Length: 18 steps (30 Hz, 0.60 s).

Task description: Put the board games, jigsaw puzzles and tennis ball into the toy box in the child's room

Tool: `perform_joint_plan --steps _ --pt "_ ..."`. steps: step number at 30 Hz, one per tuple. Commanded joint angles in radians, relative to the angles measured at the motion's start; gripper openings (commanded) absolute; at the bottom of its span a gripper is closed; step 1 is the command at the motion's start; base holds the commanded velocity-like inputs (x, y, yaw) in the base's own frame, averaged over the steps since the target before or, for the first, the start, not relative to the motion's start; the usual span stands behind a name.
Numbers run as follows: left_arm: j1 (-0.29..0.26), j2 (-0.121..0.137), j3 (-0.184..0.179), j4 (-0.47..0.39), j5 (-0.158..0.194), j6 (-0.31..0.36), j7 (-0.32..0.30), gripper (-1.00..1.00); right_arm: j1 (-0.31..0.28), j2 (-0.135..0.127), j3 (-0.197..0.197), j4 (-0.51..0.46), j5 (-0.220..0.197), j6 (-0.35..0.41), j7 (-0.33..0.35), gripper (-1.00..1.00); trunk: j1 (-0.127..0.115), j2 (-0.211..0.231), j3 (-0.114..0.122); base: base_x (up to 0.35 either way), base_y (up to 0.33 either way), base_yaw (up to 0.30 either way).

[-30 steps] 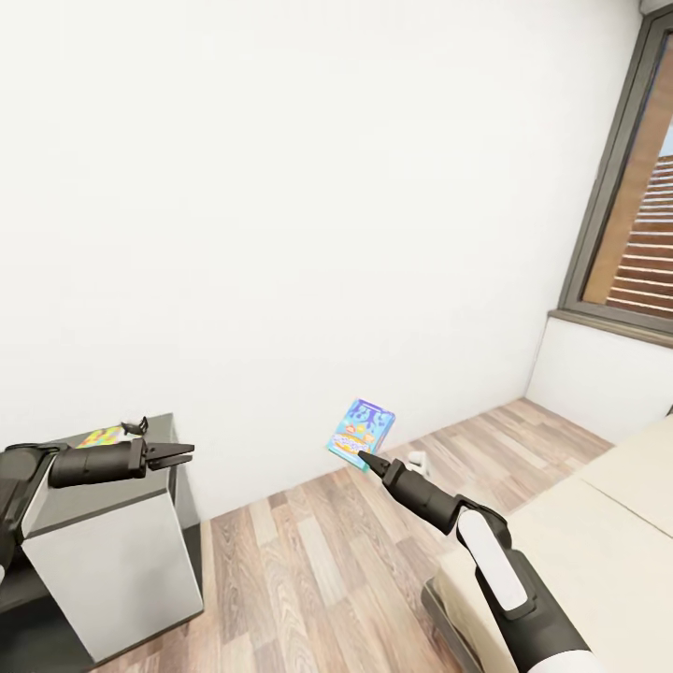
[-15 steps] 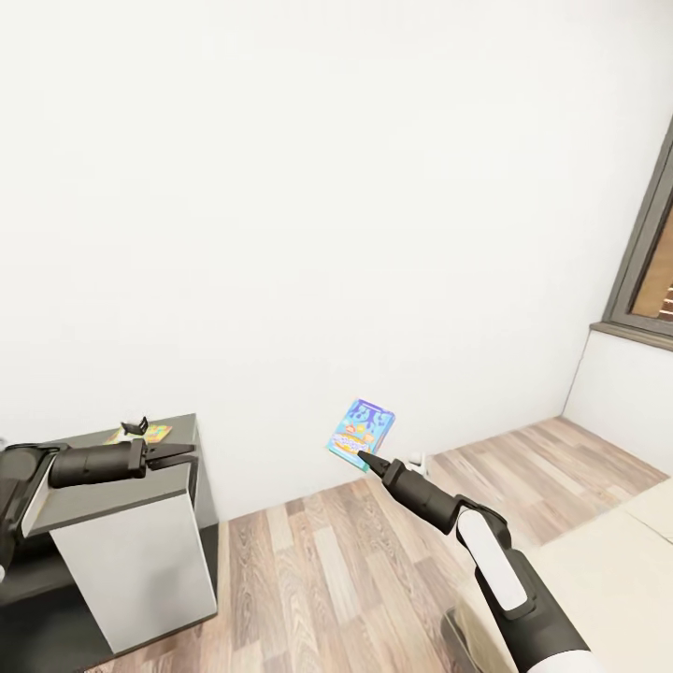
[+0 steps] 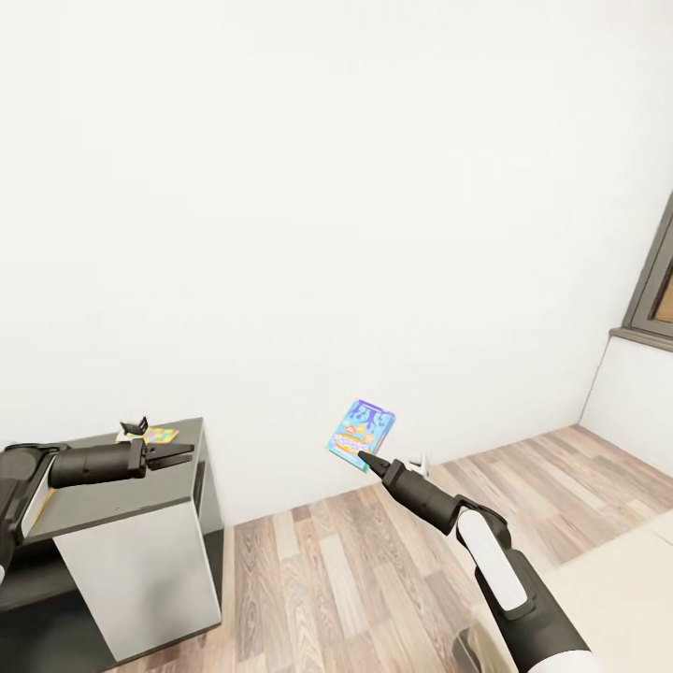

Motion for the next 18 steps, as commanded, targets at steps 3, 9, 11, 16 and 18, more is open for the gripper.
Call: perform_joint_plan --steps 3,9,11,16,18 --pt "-0.001 0.000 0.000 0.000 0.000 0.011 -0.004 1.00 -0.001 0.000 0.001 -0.002 -0.004 0.003 0.000 -1.00 0.000 -0.001 -0.002 0.117 0.000 0.006" --pt "-0.001 0.000 0.000 0.000 0.000 0.011 -0.004 1.00 -0.001 0.001 0.002 -0.003 -0.004 0.003 -0.024 -1.00 0.000 -0.001 -0.002 0.116 0.000 0.206" --pt "-0.001 0.000 0.000 0.000 0.001 0.011 -0.004 1.00 -0.001 0.002 0.002 -0.004 -0.005 0.003 -0.043 -1.00 0.000 -0.001 -0.002 0.090 0.000 0.281" --pt "0.000 0.000 0.000 0.000 0.001 0.011 -0.004 1.00 -0.001 0.005 0.004 -0.004 -0.004 0.004 -0.056 -1.00 0.000 -0.001 -0.002 0.032 0.000 0.288" --pt "-0.001 0.000 0.000 0.000 0.001 0.011 -0.004 1.00 -0.001 0.007 0.006 -0.004 -0.004 0.004 -0.058 -1.00 0.000 -0.001 -0.002 0.007 0.000 0.291"
